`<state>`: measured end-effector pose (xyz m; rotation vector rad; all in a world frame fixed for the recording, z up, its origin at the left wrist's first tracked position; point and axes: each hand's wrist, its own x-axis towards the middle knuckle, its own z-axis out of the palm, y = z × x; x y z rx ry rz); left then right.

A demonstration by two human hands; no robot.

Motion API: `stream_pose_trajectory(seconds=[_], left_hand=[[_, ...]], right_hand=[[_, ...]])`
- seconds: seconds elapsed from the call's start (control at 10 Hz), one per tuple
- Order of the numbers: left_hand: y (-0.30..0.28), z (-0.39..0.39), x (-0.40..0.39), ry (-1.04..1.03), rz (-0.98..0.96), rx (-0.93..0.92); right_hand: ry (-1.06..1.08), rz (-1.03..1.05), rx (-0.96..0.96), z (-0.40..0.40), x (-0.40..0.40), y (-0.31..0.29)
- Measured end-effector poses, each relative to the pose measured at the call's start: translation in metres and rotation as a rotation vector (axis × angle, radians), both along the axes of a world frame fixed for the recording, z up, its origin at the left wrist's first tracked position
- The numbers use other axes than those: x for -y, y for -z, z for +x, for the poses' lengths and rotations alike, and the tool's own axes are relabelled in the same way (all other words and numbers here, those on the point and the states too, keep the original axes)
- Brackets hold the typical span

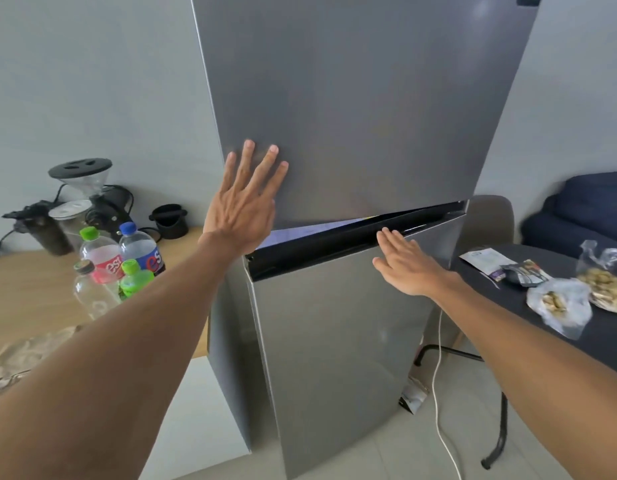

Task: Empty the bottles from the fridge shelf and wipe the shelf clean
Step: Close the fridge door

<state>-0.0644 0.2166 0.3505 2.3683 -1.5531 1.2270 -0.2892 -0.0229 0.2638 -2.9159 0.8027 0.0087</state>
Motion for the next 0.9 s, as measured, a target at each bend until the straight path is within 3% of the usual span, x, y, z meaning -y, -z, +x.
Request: stream_pose_trajectory(seconds=[0.4,0.6,0.8,0.9], left_hand=[[0.018,-0.002,0.014,-0.056,-0.06,-0.084],[0.069,-0.031,0.023,-0.132,-0.147,-0.274],[0.147,-0.067,0.029,-0.184,0.008,-0.448],[0.152,-0.066,0.039,-0.288,0.078,-0.517]], right_hand=[[0.023,-0.054,-0.023,0.048,0.004,0.002],[0.033,-0.023,-0.003,0.049,0.003,0.003],[0.051,-0.019,0.007,0.05,0.0,0.01],[0.041,0.011,0.013,0.047,-0.003,0.009]])
